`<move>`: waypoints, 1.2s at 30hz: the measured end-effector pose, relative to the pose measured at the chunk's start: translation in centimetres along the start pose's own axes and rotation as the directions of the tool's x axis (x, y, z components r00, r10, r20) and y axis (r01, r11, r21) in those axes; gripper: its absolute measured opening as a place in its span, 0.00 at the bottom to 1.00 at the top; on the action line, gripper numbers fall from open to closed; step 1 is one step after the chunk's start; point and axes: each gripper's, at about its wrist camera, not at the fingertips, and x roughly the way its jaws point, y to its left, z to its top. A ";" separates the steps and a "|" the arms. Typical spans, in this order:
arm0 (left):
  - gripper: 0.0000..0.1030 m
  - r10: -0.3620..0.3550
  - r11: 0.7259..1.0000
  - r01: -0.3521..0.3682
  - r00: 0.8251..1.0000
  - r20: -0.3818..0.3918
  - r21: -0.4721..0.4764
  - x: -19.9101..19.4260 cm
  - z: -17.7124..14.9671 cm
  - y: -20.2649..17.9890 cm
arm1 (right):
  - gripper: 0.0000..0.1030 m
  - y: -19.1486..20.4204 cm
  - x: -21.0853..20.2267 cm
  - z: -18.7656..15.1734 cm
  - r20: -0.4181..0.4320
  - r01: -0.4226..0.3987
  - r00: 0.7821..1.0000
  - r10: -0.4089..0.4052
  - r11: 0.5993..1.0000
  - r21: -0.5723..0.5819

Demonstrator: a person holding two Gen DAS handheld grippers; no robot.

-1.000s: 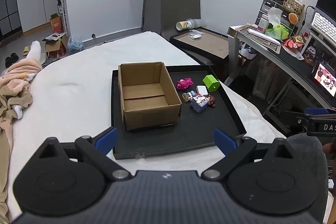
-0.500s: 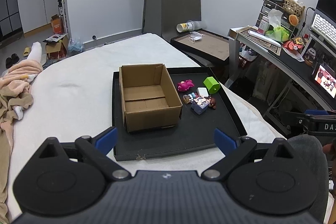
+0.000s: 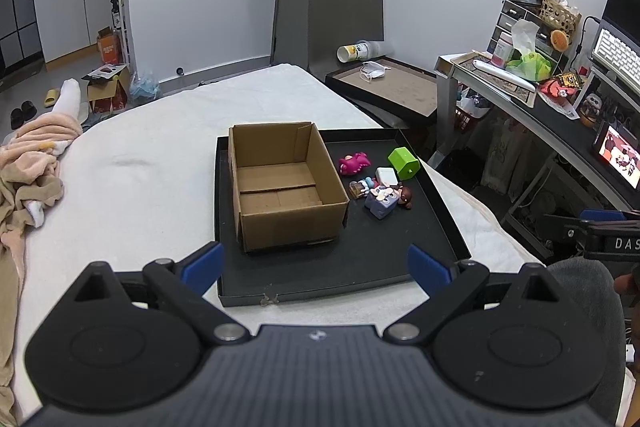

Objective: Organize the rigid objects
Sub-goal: 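Move both tools toward the black tray and cardboard box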

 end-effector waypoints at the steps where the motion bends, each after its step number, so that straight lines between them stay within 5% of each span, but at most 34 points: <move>1: 0.95 -0.001 1.000 0.001 1.000 0.001 0.001 0.0 0.0 0.0 | 1.00 0.0 0.0 0.0 0.000 0.003 1.000 -0.003 1.000 0.000; 36: 0.95 -0.026 1.000 0.026 1.000 -0.001 0.010 0.6 0.4 0.2 | 1.00 0.4 -0.2 0.2 0.003 0.029 1.000 -0.029 1.000 0.001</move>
